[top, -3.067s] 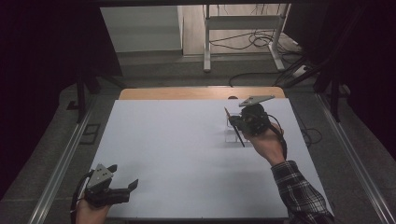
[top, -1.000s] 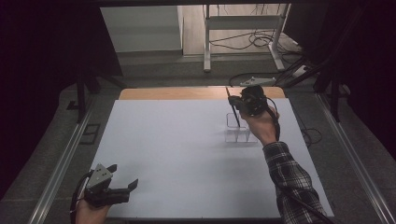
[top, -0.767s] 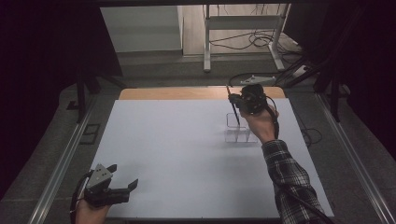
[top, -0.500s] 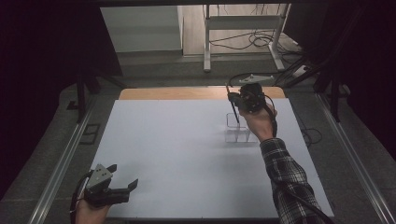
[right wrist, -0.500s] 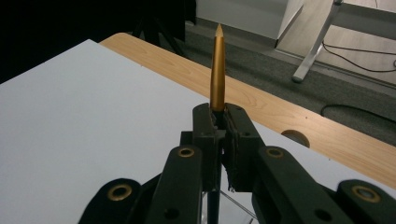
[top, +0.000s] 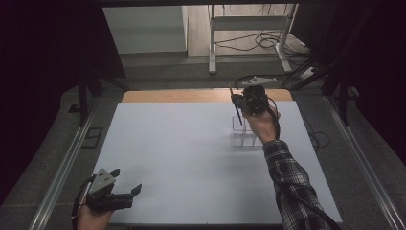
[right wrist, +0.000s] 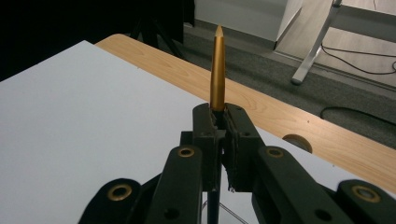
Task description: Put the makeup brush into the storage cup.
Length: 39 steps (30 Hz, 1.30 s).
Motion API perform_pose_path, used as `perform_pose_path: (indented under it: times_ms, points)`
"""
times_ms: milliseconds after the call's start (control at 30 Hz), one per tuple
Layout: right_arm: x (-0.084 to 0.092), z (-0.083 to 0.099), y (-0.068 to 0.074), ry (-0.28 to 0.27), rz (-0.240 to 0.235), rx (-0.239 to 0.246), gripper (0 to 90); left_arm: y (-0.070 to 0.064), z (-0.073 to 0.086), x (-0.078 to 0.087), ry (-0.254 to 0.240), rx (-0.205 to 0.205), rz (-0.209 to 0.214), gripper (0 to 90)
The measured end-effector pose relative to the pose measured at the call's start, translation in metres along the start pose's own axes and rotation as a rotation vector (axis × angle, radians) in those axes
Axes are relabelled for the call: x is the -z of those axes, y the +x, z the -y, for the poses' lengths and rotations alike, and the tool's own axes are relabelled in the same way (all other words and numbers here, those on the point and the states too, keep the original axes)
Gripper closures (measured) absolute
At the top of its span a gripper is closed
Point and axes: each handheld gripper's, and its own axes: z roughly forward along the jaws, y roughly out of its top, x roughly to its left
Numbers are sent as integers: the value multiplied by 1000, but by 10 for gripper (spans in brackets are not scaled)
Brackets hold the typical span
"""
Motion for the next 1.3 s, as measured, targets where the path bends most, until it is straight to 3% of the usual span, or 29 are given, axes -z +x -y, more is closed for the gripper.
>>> perform_pose_path:
  times_ms: [1300]
  points:
    - [-23,36,-6,38,4,-28,833,0,0,0,2,-3,-2,69]
